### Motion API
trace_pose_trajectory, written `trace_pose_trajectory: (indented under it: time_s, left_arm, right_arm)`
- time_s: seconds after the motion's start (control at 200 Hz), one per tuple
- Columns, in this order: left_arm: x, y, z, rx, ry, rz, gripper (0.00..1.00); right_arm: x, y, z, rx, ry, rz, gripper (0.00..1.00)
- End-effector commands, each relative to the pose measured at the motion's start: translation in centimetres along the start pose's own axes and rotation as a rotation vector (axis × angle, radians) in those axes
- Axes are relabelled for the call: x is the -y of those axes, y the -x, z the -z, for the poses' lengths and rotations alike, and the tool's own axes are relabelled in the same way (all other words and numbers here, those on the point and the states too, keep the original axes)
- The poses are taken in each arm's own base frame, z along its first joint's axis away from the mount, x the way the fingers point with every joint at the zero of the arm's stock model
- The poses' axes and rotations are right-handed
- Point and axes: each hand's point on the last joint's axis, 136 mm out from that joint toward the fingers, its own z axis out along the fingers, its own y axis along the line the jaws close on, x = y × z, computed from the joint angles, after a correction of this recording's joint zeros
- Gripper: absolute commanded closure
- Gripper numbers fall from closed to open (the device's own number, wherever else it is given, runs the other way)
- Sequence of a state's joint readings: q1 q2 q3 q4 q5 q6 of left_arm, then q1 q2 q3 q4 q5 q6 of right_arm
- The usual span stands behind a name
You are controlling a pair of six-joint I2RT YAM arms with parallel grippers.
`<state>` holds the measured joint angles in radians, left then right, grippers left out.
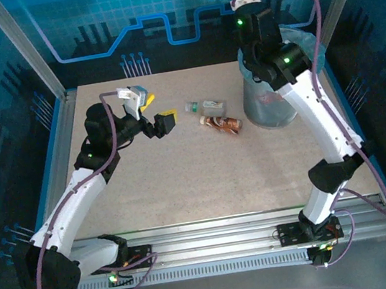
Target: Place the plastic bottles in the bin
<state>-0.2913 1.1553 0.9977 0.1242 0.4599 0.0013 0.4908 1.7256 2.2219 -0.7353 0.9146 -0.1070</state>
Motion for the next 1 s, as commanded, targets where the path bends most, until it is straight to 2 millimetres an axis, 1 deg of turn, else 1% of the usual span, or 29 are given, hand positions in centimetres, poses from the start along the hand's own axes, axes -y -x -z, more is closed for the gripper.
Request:
trace_pose_trajectory:
  time_s: [0.0,0.03,0.135,0.26,0.395,0.45,0.475,0.52,0.525,0.53,0.535,0.565,0.575,0.58,0.585,0.59,0.615,0.65,0.675,0.715,0.755,0.865,0.925,0.99]
  left_arm:
    - [0.3,0.6,0.3,0.011,0.003,-0.006,0.01]
    - [0.3,0.5,0.3,0.010,0.005,-0.007,0.01]
    - [0.4,0.4,0.4,0.008,0.002,-0.004,0.01]
    - [0.5,0.5,0.7,0.007,0.004,-0.008,0.01]
    - [0.7,0.4,0.8,0.005,-0.001,-0.004,0.01]
    - [0.8,0.4,0.8,0.005,-0.003,-0.004,0.01]
    - [0.8,0.3,0.9,0.004,-0.002,-0.003,0.01]
    - [0.8,0.4,0.9,0.005,-0.004,-0.003,0.01]
    - [0.8,0.4,0.9,0.005,-0.004,-0.003,0.01]
    - [0.8,0.4,0.9,0.005,-0.004,-0.003,0.01]
    - [0.8,0.4,0.9,0.005,-0.003,-0.003,0.01]
    - [0.8,0.4,0.9,0.004,-0.004,-0.002,0.01]
    - [0.8,0.4,0.9,0.004,-0.005,-0.002,0.01]
    - [0.8,0.4,0.9,0.004,-0.005,-0.002,0.01]
    - [0.8,0.4,0.9,0.004,-0.005,-0.002,0.01]
    - [0.8,0.4,0.9,0.004,-0.005,-0.002,0.01]
    - [0.9,0.4,0.9,0.004,-0.005,-0.002,0.01]
    - [0.9,0.4,1.0,0.003,-0.006,-0.002,0.01]
    - [0.9,0.4,1.0,0.004,-0.005,-0.002,0.01]
    - [0.9,0.5,1.0,0.005,-0.005,-0.003,0.01]
    - [0.9,0.5,1.1,0.006,-0.003,-0.003,0.01]
    - [0.9,0.5,1.2,0.005,0.001,-0.009,0.01]
    - [0.9,0.5,1.3,0.004,0.001,-0.011,0.01]
    - [0.9,0.5,1.3,0.003,0.005,-0.010,0.01]
  right_arm:
    - [2.2,-1.2,-1.4,-0.081,-0.158,0.084,0.98]
    - [2.2,-1.7,-1.8,-0.101,-0.171,0.104,0.96]
    - [2.0,-3.1,-2.9,-0.157,-0.222,0.177,0.94]
    - [2.2,-4.8,-3.7,-0.203,-0.229,0.193,0.91]
    - [2.1,-4.9,-3.4,-0.186,-0.223,0.195,0.89]
    - [2.0,-5.0,-3.3,-0.188,-0.223,0.202,0.87]
    - [2.1,-5.0,-3.3,-0.188,-0.225,0.204,0.84]
    - [2.0,-5.1,-3.3,-0.192,-0.230,0.212,0.81]
    - [2.0,-5.1,-3.2,-0.192,-0.231,0.213,0.79]
    - [2.0,-5.1,-3.2,-0.192,-0.231,0.213,0.79]
    - [1.9,-5.1,-3.3,-0.193,-0.232,0.216,0.76]
    - [1.8,-5.2,-3.3,-0.196,-0.236,0.227,0.65]
    - [1.9,-5.2,-3.3,-0.196,-0.240,0.229,0.60]
    - [1.9,-5.2,-3.3,-0.196,-0.240,0.229,0.60]
    - [1.9,-5.2,-3.3,-0.196,-0.240,0.230,0.58]
    - [1.9,-5.2,-3.3,-0.197,-0.242,0.234,0.53]
    - [1.8,-5.2,-3.3,-0.199,-0.249,0.241,0.45]
    - [1.7,-5.2,-3.4,-0.201,-0.254,0.249,0.37]
    - [1.6,-5.2,-3.5,-0.204,-0.258,0.256,0.34]
    - [1.7,-5.1,-3.5,-0.207,-0.271,0.257,0.24]
    - [1.6,-5.1,-3.6,-0.213,-0.279,0.263,0.18]
    - [1.7,-5.1,-3.6,-0.223,-0.288,0.260,0.17]
    - [1.4,-4.9,-3.6,-0.218,-0.271,0.249,0.19]
    - [0.5,-5.1,-3.7,-0.214,-0.217,0.226,0.22]
